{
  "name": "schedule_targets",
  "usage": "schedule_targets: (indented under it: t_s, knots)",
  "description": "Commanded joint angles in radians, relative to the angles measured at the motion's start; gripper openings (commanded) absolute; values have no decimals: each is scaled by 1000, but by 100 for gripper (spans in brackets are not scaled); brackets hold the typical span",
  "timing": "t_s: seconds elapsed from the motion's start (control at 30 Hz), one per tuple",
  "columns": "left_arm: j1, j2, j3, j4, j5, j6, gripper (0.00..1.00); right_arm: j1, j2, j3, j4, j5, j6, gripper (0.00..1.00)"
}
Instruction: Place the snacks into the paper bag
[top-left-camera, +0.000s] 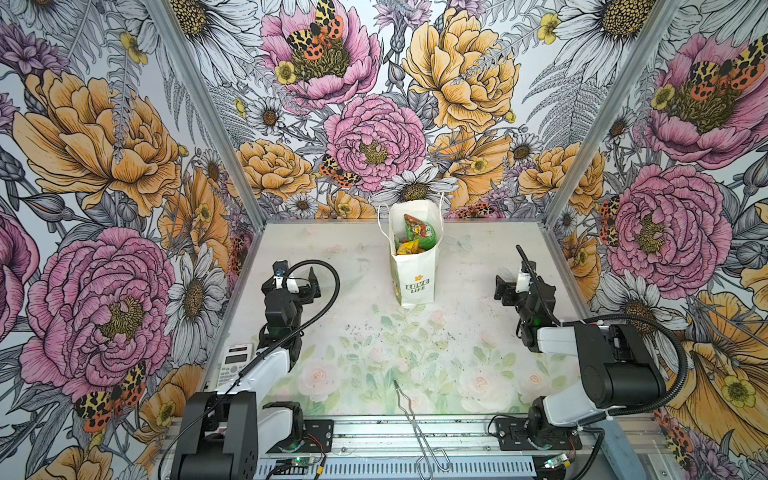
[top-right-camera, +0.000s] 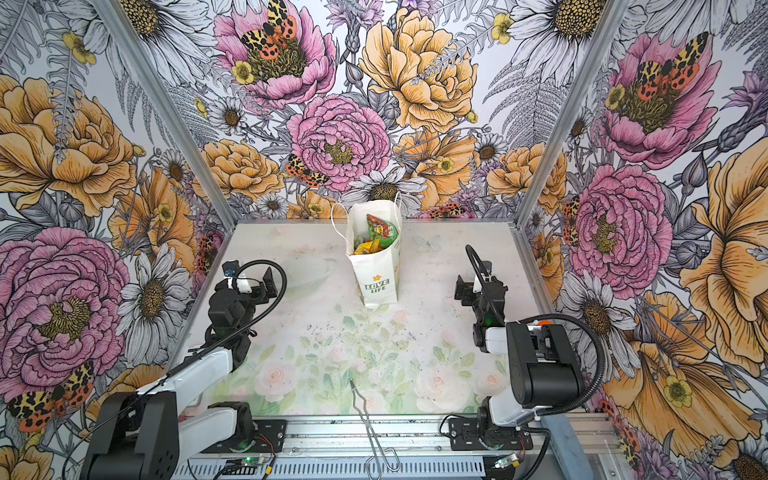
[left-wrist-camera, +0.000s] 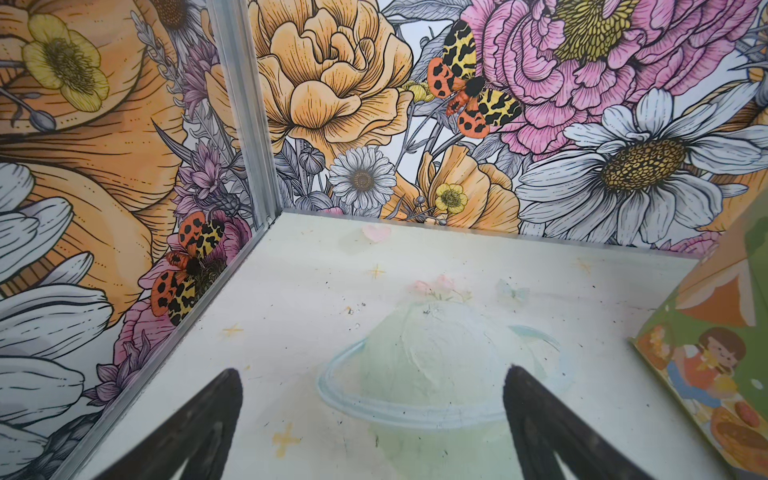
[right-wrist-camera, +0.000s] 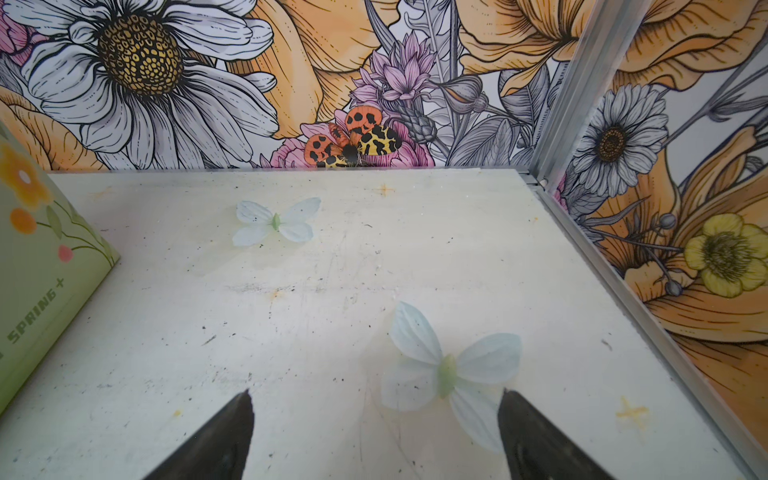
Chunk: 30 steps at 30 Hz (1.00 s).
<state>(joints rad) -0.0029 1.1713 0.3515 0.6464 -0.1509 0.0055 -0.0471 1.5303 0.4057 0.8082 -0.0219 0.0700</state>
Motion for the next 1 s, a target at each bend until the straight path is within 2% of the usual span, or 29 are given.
schedule_targets:
  t_s: [0.0, 0.3, 0.5, 0.57, 0.73, 0.93, 0.97]
  knots:
    - [20, 50, -23, 135, 56, -18, 99, 1, 8, -8, 49, 13, 5, 95]
    - [37, 184, -17, 186, 76, -15, 99, 2, 7, -9, 49, 13, 4, 95]
    - [38, 403, -32, 451, 65, -33, 99, 2, 8, -9, 49, 13, 4, 96]
    - [38, 357, 0, 301, 59, -36, 99, 1, 8, -7, 49, 13, 5, 96]
    - [20, 383, 3, 347, -12, -39, 99, 1, 7, -8, 49, 13, 4, 96]
    - [17, 381, 1, 345, -22, -39, 99, 2, 8, -9, 49, 14, 5, 97]
    - [17, 379, 2, 342, -23, -37, 99, 1, 7, -9, 50, 13, 4, 100]
